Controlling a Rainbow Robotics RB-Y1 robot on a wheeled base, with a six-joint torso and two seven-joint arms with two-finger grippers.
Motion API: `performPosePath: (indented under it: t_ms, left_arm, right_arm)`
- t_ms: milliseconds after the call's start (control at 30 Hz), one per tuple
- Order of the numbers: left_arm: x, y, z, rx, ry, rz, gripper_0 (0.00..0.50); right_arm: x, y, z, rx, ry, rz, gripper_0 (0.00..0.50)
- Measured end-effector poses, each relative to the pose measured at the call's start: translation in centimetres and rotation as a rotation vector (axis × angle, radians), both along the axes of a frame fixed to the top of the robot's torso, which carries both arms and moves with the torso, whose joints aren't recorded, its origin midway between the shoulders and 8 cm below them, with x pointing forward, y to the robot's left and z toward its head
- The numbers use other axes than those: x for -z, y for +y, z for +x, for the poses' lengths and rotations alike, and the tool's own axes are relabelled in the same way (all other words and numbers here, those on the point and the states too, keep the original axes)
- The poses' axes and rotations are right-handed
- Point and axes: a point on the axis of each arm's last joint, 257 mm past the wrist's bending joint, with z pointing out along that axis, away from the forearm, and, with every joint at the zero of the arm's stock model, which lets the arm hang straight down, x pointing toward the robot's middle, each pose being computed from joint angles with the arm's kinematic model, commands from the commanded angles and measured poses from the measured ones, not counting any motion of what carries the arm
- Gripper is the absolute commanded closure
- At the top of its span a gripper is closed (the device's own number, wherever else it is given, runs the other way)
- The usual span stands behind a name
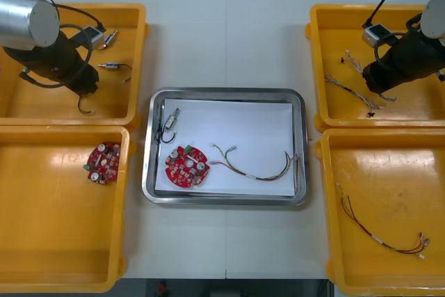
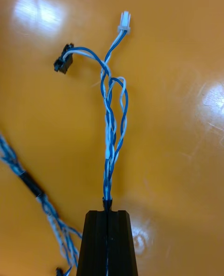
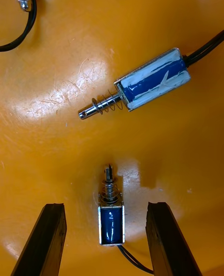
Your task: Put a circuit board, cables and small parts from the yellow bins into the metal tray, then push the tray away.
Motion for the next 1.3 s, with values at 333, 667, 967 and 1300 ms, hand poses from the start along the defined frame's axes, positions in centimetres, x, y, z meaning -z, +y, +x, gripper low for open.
performPosePath:
  t_ms: [333, 667, 967, 1300]
  left_arm:
    - [0.2, -0.6, 0.5, 0.017, -0.021, 0.001, 0.0]
    - [1.6, -0.3, 0.4, 0.016, -0.029, -0.009, 0.0]
    - [1.6, 0.2, 0.2, 0.009, -0.027, -0.013, 0.076]
    - [1.9, 0.4, 0.1, 0.006, -0.03, -0.019, 0.5]
  right_arm:
    - [-4.2, 1.5, -2.4, -0.075, 0.042, -0.048, 0.5]
    - [-8.4, 2.8, -5.6, -0.142, 0.066, -0.145, 0.5]
    - [-11.7, 5.1, -7.1, -0.215, 0.012, -0.211, 0.5]
    - [-13.5, 11.0, -8.3, -0.336, -0.052, -0.119, 0.5]
